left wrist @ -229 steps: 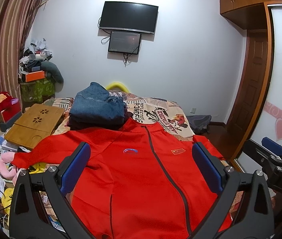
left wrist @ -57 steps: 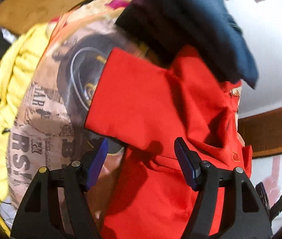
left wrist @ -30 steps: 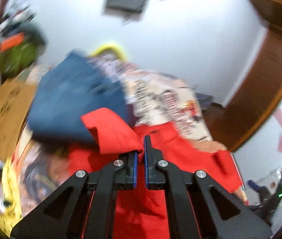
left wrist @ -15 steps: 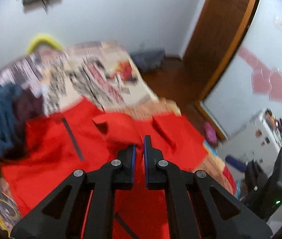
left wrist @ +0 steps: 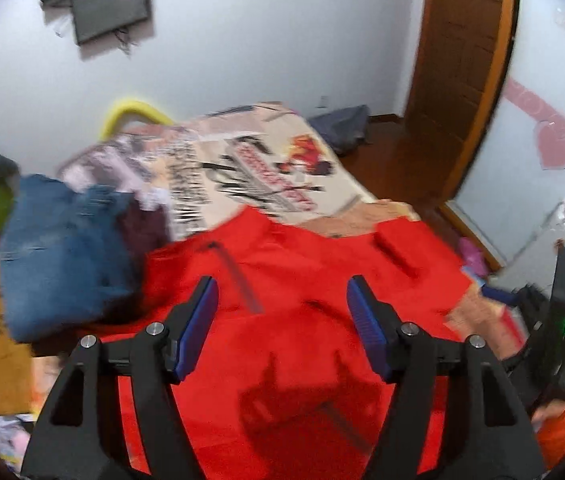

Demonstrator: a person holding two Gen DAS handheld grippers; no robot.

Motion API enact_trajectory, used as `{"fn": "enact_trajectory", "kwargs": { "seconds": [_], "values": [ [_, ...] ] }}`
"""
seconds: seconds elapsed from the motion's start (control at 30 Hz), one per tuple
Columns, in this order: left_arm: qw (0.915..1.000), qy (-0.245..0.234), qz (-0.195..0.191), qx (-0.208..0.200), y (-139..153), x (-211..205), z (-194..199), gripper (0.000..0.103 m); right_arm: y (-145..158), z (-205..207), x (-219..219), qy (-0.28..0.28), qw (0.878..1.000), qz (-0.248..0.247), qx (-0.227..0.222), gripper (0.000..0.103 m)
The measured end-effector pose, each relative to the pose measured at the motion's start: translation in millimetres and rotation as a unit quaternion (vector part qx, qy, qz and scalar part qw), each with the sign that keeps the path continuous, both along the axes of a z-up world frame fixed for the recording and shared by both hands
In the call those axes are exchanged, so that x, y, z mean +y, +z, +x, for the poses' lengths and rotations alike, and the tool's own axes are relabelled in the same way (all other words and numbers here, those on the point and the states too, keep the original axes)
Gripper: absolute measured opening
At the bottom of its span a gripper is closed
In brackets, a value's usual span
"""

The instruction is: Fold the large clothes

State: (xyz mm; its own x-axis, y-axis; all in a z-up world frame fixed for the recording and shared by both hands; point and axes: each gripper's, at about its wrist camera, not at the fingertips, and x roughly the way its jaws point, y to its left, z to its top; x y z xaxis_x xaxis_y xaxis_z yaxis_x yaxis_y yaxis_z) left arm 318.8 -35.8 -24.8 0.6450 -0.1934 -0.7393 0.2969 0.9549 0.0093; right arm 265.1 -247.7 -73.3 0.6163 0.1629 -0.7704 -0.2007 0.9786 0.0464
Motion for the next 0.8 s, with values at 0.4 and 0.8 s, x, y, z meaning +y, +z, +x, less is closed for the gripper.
{"fn": "enact_trajectory", "kwargs": {
  "seconds": [0.4,0.8],
  "values": [
    [0.9877,0.152,0.021,0.030,-26.6,170.4,-20.6,0.070,10.1,33.5,64.4,0.081,0.995,-0.048,-0.015,0.103],
    [0.9674,0.194,0.011,0.163,-165.5,238.3,-59.2,0.070,-66.0,95.4,93.8,0.070,0.984,-0.137,0.091,0.081]
  ]
}}
